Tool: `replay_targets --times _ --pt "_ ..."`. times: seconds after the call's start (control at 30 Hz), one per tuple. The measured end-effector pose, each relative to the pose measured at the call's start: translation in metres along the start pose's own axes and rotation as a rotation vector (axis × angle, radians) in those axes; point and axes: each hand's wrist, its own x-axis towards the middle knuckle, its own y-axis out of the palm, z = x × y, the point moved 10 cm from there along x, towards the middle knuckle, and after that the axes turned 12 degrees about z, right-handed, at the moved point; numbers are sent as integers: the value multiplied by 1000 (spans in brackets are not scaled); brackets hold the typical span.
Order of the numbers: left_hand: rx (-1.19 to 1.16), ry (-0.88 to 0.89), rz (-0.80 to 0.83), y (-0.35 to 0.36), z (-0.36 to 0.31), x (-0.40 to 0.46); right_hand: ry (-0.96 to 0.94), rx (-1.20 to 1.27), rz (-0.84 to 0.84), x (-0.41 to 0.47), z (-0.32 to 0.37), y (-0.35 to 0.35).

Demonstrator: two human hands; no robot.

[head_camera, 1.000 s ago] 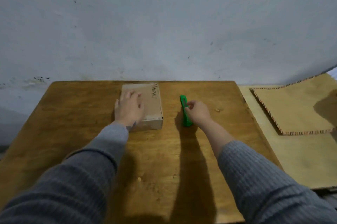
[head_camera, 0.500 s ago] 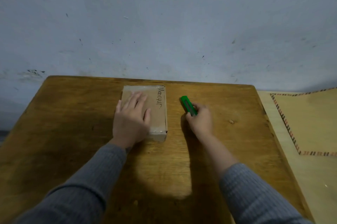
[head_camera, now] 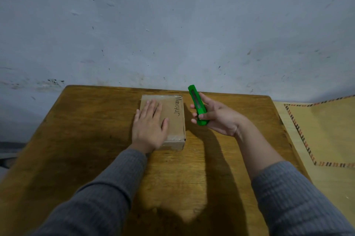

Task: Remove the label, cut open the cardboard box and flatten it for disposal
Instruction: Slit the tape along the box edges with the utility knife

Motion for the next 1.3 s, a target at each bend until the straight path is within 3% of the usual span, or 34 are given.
replay_targets --times 0.13,0.33,0.63,1.0,1.3 --pt "17 -4 23 1 1 -4 -16 40 -30 -3 -2 2" --pt "18 5 11 3 3 -15 -4 -151 -146 -1 -2 7" --pt "-12 7 -2 5 11 -29 -93 -856 -390 21 26 7" --pt "-26 18 -62 1 11 -34 -76 -1535 -273 55 51 45" --pt "-23 15 -80 -1 11 -35 -80 -1670 -225 66 56 59"
